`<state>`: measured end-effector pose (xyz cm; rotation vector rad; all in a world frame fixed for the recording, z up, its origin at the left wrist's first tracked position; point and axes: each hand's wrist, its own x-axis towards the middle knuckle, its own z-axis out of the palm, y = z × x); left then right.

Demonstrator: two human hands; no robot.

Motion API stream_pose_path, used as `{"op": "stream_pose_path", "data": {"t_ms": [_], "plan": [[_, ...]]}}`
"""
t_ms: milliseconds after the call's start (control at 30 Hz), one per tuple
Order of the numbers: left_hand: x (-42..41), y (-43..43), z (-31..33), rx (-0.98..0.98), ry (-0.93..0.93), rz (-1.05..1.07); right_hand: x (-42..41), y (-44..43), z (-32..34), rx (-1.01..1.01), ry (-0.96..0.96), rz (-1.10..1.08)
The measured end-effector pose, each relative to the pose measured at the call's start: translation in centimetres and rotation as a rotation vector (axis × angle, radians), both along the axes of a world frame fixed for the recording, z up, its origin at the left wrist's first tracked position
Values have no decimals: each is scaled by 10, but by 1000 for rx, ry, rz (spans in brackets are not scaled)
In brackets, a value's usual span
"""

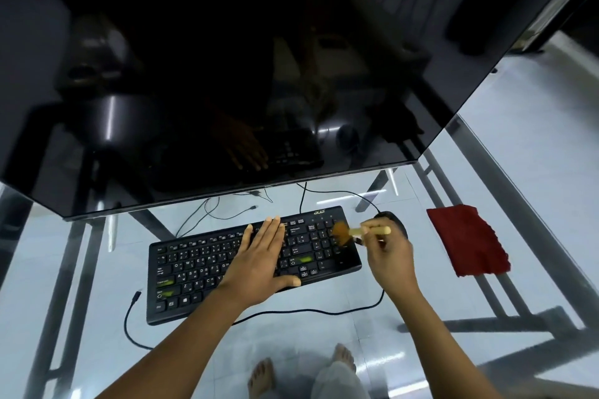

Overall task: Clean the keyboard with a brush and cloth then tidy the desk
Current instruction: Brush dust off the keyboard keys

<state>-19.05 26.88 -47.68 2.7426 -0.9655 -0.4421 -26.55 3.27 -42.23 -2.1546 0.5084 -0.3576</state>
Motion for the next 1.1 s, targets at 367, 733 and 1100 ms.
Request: {"op": "stream_pose_path", "data": {"t_ms": [367,733,1100], "plan": [[0,-1,2,23,-7,-1,-8,-8,7,171,-40,-47],[-3,-16,11,-64,-40,-22,-25,-42,6,276,-51,-305],[3,-175,42,-153,-56,-236,-37,-115,-32,155,-22,-518]]}}
